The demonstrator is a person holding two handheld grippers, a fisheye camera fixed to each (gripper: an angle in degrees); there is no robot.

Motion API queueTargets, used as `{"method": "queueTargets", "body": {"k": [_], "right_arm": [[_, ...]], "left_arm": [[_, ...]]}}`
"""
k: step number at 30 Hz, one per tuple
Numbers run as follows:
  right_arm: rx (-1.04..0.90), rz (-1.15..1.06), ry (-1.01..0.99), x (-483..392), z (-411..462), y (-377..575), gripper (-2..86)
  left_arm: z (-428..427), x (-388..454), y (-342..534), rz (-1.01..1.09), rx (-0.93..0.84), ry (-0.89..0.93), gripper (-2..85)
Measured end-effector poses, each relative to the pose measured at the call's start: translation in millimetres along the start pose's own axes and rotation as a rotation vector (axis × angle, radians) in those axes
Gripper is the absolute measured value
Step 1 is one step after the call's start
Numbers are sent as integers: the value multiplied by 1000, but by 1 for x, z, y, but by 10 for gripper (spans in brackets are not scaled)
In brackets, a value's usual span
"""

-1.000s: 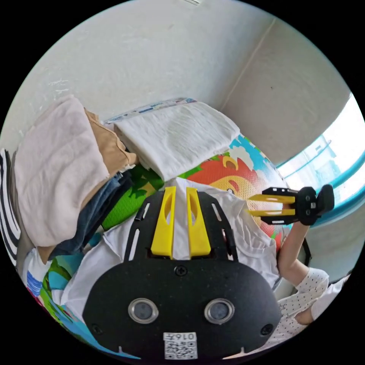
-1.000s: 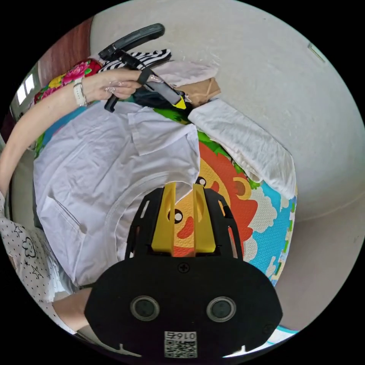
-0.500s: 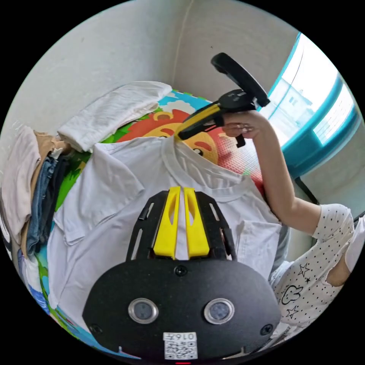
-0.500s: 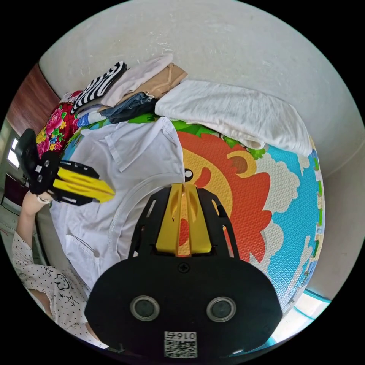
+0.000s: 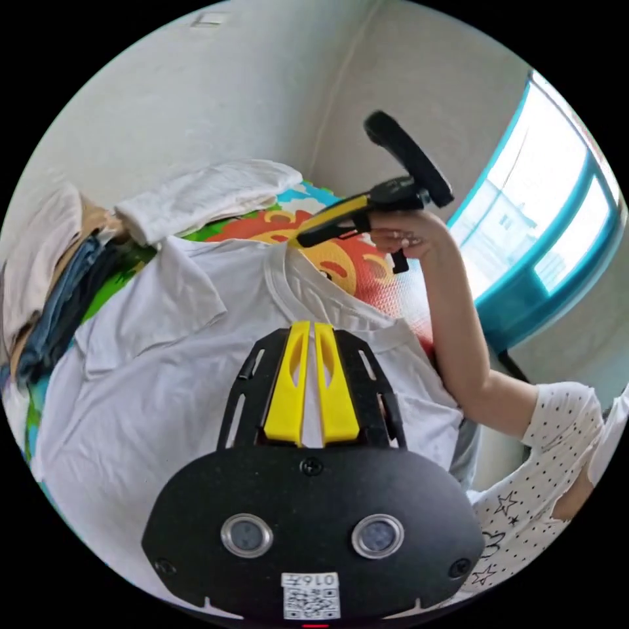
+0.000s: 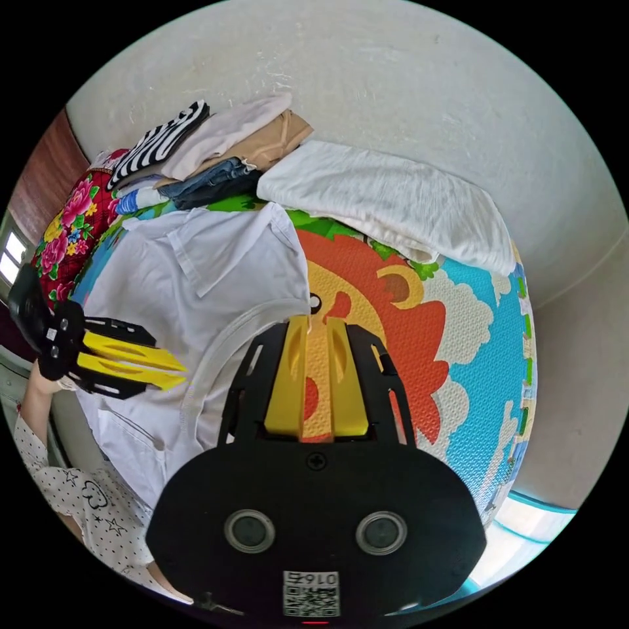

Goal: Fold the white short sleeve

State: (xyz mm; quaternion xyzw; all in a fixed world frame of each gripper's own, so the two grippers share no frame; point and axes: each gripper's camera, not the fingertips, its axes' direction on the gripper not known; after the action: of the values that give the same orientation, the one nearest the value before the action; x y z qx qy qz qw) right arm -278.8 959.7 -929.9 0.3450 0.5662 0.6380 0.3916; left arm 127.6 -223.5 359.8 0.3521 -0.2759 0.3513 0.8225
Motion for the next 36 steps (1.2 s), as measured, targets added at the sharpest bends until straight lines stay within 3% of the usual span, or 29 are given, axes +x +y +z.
{"method": "queueTargets", "body": {"k": [5, 8, 11, 14, 18, 21, 27, 32, 36], "right_arm": [[106, 9, 80, -30, -87, 7, 21], [281, -80, 127, -82, -167, 23, 8], [480, -125, 267, -146, -247, 50, 2], [648, -140, 303, -211, -305, 73, 1], [564, -377, 159, -286, -310, 103, 10], [528, -470, 29, -328, -299, 145, 36], [544, -361, -82, -381, -287, 209, 53], [494, -214, 32, -412, -296, 223, 51], [442, -239, 94, -436, -307, 194, 50]], "left_arm": [[-171, -14, 107, -127, 156, 29, -9], [-285, -5, 214, -168, 231, -232, -9], [-383, 1, 327, -379, 227, -530, -6], [-461, 5, 425, -574, 178, -636, 11], [-532, 17, 507, -666, 276, -464, 51], [-553, 20, 517, -643, 345, -338, 61], [-572, 8, 489, -637, 310, -267, 36], [-615, 29, 495, -638, 347, -307, -6], [-656, 63, 513, -624, 389, -280, -6]]}}
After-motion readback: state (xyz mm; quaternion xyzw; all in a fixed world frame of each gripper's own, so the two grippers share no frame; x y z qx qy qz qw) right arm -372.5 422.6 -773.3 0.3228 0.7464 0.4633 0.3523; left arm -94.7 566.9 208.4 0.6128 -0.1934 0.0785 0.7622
